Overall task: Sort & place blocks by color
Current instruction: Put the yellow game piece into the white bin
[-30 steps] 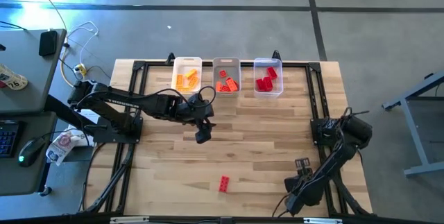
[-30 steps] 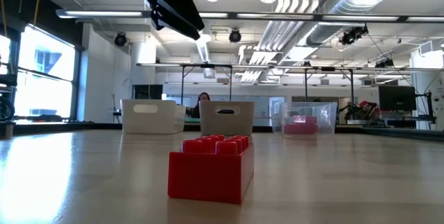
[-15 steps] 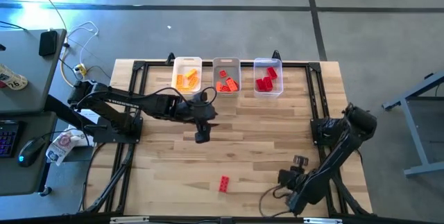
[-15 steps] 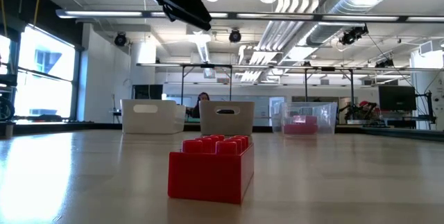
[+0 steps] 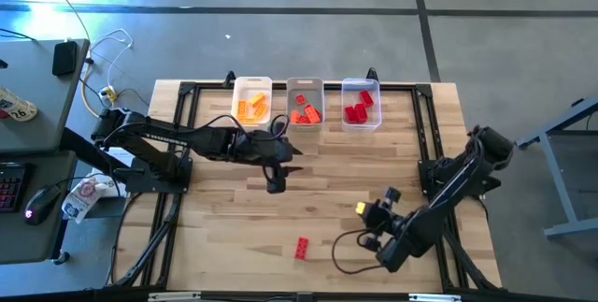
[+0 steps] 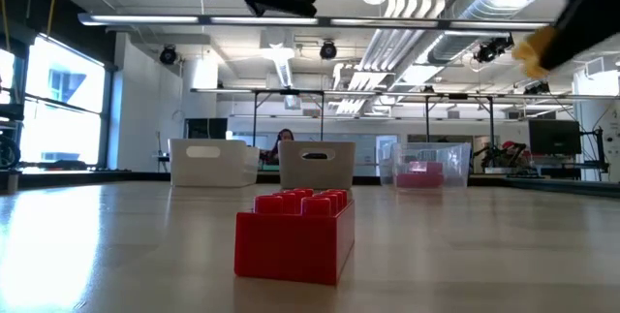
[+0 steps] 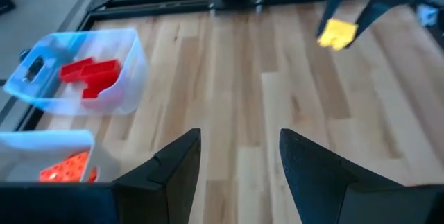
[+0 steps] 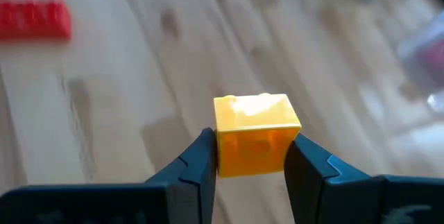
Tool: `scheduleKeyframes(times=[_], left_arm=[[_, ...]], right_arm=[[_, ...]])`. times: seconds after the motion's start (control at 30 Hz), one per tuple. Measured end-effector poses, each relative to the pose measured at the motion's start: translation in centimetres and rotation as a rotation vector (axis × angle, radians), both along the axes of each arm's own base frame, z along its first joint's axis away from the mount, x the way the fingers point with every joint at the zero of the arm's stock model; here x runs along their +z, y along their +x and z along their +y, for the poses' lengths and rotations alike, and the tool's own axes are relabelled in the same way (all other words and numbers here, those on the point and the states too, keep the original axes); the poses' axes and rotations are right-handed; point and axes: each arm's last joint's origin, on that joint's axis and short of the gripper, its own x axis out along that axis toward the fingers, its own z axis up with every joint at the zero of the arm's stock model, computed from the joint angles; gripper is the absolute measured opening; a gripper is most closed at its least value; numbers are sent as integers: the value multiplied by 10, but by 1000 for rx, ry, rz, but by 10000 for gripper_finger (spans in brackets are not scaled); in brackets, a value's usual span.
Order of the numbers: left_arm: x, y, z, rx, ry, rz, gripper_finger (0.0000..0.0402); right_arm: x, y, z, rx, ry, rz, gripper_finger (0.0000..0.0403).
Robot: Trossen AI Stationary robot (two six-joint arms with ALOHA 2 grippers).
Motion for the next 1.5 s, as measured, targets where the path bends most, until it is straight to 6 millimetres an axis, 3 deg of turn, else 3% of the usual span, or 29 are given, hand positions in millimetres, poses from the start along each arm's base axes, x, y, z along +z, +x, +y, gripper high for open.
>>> scheduleKeyframes(times=[0.4,0.73,1.2,1.5], left_arm=[[5,4,-4,-124,-76,-70,184],[13,8,-4,-129,-67,-157,184],[14,8,-4,-356,361,-98,184],[20,11,-9,-367,535,-129,184]], right_arm=[[43,31,-40,25,-43,-193,104],[69,52,-59,123,-10,-300,104],[86,77,-80,197,172,-420,104],[115,67,-104,182,245,-529,104]])
